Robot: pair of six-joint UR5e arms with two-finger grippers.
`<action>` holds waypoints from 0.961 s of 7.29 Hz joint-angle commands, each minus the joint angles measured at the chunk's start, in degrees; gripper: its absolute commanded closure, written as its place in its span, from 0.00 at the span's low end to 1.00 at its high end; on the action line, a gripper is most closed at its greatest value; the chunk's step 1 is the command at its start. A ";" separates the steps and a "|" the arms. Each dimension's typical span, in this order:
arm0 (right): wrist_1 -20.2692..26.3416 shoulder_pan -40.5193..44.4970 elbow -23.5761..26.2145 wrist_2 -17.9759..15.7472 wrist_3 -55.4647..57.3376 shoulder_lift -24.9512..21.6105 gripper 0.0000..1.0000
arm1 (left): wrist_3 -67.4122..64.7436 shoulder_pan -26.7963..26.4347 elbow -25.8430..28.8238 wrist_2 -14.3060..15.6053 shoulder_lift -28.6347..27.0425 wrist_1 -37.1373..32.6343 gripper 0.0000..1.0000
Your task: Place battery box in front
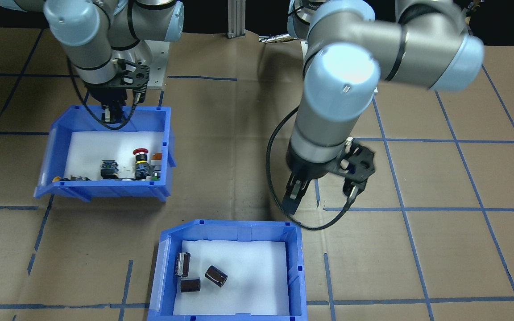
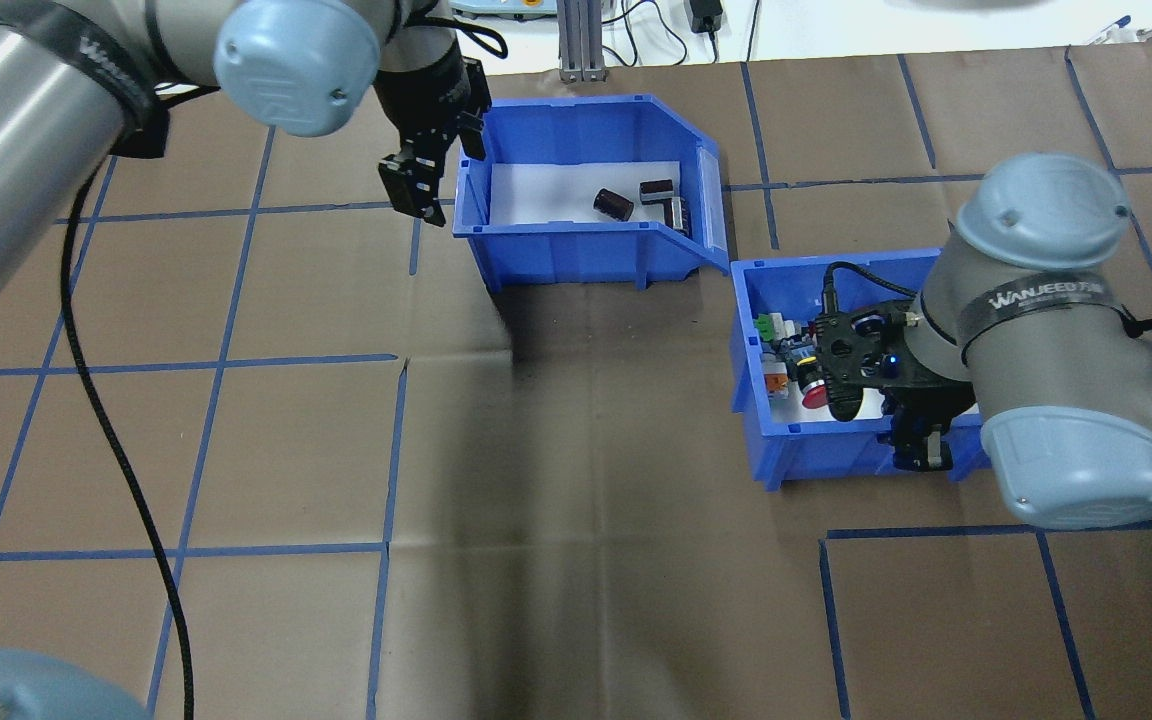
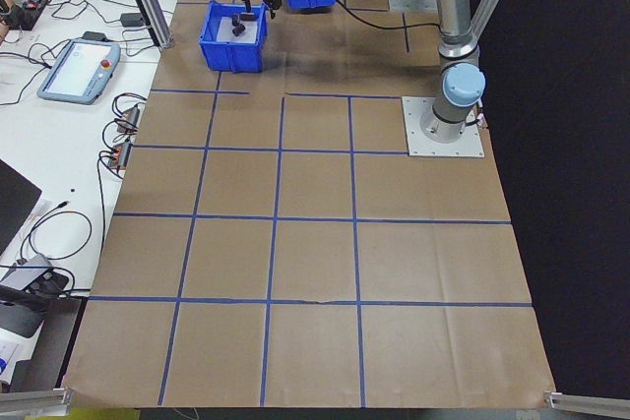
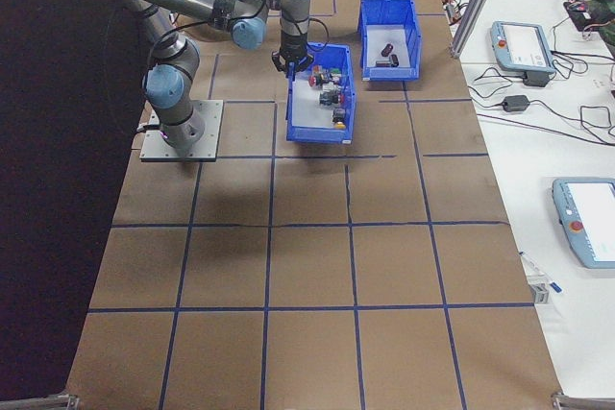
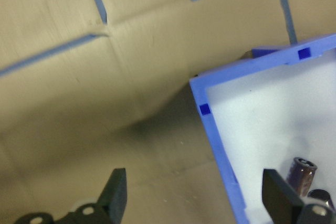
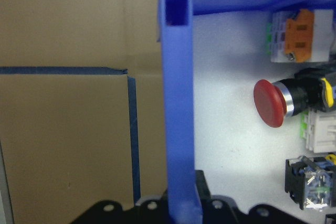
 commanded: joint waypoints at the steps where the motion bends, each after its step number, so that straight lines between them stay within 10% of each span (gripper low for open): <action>1: -0.72 11.16 0.17 -0.06 11.07 0.36 0.92 | 20.49 3.36 -7.64 0.53 11.79 -2.64 0.07; 5: -7.56 23.06 0.08 0.20 21.39 1.67 0.92 | 75.58 7.51 -16.27 -0.17 21.33 -1.51 0.02; 7: -13.00 27.20 0.08 0.11 27.27 6.40 0.91 | 79.23 7.77 -23.55 -0.35 29.38 -1.59 0.02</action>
